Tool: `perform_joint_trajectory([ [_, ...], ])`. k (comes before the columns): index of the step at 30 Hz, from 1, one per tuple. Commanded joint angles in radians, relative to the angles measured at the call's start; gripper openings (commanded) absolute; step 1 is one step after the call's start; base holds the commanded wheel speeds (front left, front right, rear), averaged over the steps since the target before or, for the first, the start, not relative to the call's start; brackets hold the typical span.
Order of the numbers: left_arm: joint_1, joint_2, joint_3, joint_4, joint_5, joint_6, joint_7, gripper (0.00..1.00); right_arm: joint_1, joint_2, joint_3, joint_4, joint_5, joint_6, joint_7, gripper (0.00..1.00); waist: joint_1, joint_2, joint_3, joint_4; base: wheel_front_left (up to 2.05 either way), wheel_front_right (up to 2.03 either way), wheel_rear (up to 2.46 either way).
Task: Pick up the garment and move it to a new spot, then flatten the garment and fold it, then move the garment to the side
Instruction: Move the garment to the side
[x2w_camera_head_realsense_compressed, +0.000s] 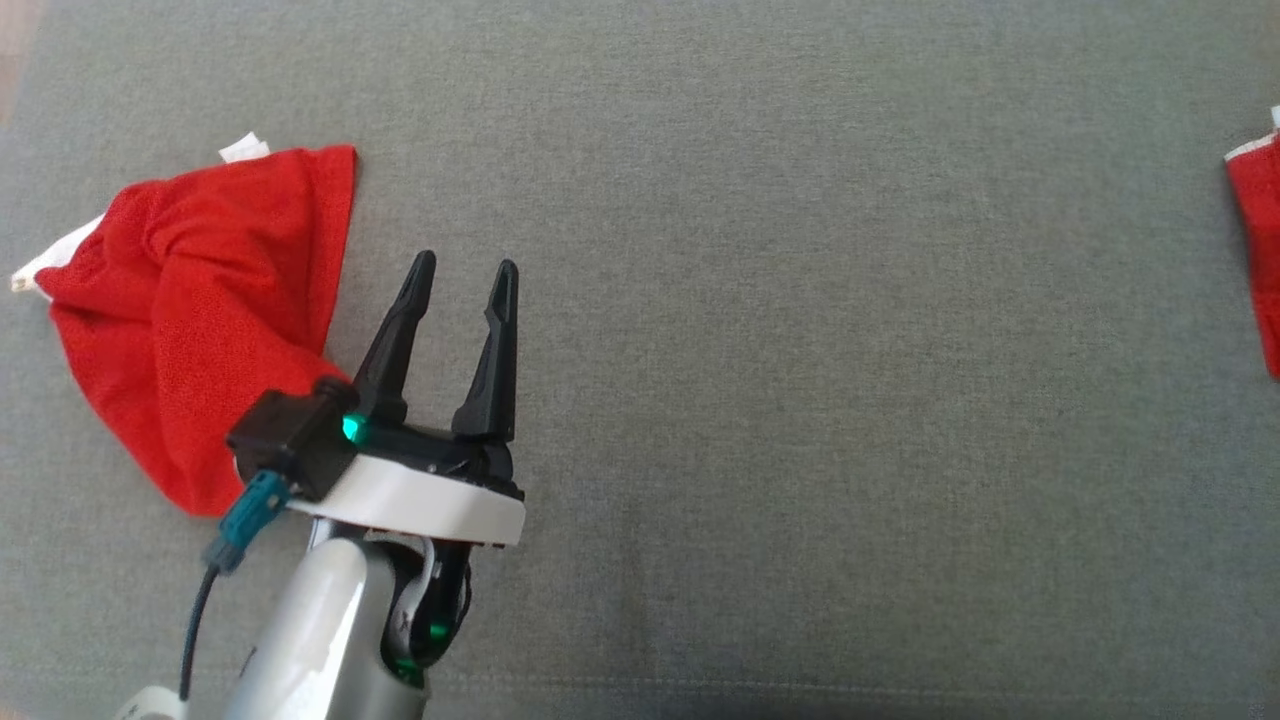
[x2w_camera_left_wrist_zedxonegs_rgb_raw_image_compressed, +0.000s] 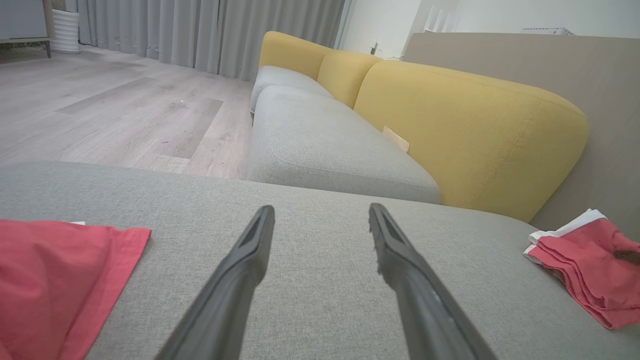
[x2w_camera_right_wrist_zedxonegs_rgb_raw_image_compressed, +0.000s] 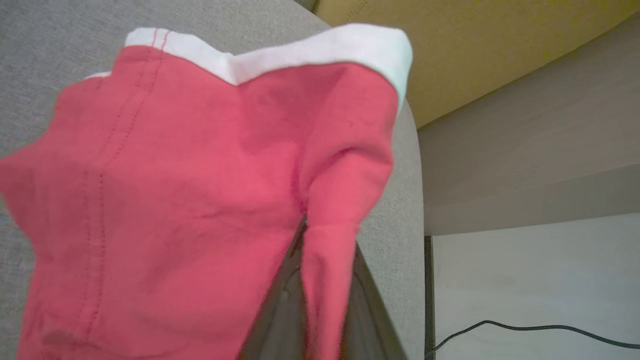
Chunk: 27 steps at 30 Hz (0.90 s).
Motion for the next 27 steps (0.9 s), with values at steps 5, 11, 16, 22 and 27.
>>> perform_joint_trajectory([
  [5, -0.032, 0.003, 0.035, -0.023, 0.004, 0.002, -0.012, 1.0, 0.047, 0.008, -0.091, -0.08, -0.035, -0.001, 0.008, 1.0, 0.0, 0.0, -0.009, -0.017, 0.0, 0.0, 0.0],
  [11, -0.029, 0.003, 0.036, -0.017, 0.006, 0.002, -0.012, 1.0, 0.089, 0.062, -0.168, -0.176, -0.087, -0.001, 0.001, 1.0, 0.0, 0.0, -0.037, -0.031, 0.0, 0.0, 0.0],
  [16, -0.008, 0.003, 0.051, -0.011, 0.011, 0.004, -0.012, 1.0, 0.119, 0.172, -0.193, -0.317, -0.123, -0.001, 0.002, 1.0, 0.0, 0.0, -0.086, -0.053, 0.0, 0.0, 0.0],
  [22, 0.023, 0.003, 0.064, -0.015, 0.018, 0.01, -0.012, 1.0, 0.167, 0.341, -0.173, -0.475, -0.089, -0.001, -0.054, 1.0, 0.0, 0.0, -0.162, -0.064, 0.0, 0.0, 0.0],
  [27, 0.062, 0.003, 0.09, -0.03, 0.024, 0.018, -0.012, 1.0, 0.254, 0.467, -0.199, -0.557, -0.021, -0.001, -0.184, 1.0, 0.0, 0.0, -0.235, -0.065, 0.0, 0.0, 0.0],
])
